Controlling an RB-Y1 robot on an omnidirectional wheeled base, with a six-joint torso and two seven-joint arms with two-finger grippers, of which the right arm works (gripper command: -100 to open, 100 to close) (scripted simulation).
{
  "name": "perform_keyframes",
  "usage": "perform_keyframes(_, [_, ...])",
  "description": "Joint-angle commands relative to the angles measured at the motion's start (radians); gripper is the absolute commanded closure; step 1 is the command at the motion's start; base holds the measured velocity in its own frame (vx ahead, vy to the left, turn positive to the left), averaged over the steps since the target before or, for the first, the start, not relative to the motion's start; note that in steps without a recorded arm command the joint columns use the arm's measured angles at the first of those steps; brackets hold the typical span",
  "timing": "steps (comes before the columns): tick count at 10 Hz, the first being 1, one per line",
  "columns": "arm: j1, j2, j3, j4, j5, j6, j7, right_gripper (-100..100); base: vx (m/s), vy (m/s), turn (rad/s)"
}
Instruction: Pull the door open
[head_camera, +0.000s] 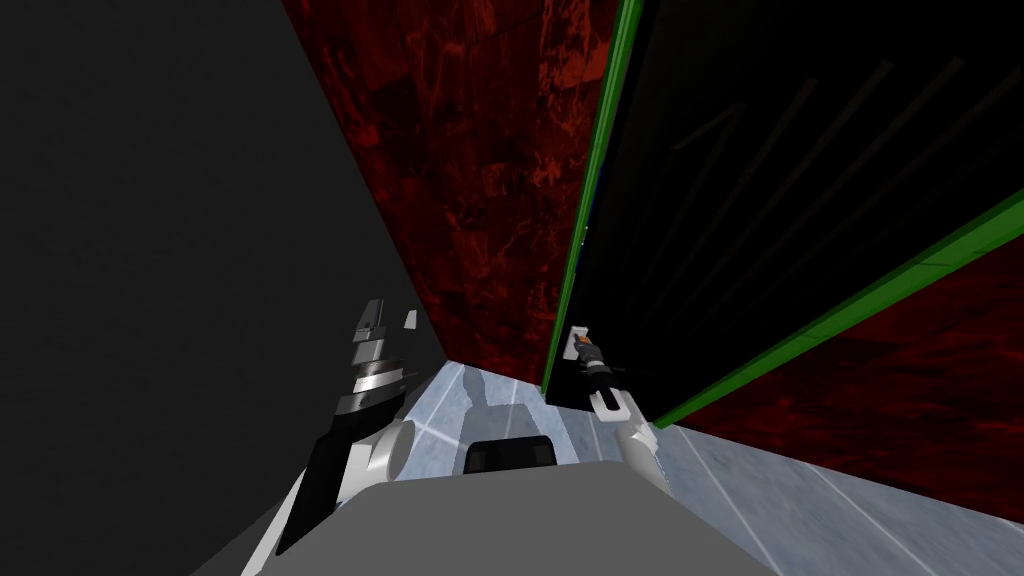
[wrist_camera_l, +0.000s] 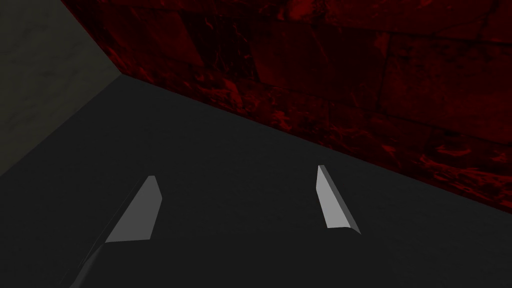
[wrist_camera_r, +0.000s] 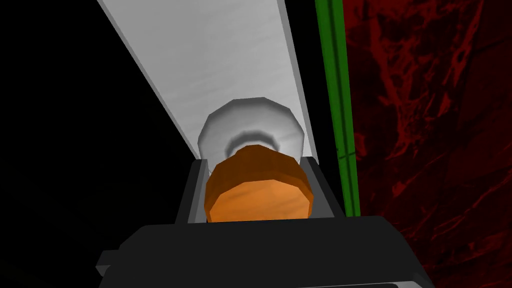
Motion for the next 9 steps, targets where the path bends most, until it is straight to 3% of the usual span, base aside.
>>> perform_keyframes(1, [-0.008, -0.021, 0.036, -0.005, -0.050, -0.015, -0.050, 100, -0.057, -0.015, -0.004])
perform_keyframes(2, [-0.008, -0.021, 0.036, -0.005, -0.068, -0.015, -0.062, 100, -0.041, -0.012, 0.006])
perform_keyframes(6, [-0.010, -0.054, 0.101, -0.009, -0.187, -0.025, -0.173, 100, -0.043, -0.011, -0.001])
perform_keyframes(7, [-0.010, -0.054, 0.101, -0.009, -0.199, -0.025, -0.173, 100, -0.036, -0.011, 0.000])
perform_keyframes(9, [-0.012, -0.078, 0.149, -0.011, -0.269, -0.032, -0.237, 100, -0.047, -0.008, -0.004])
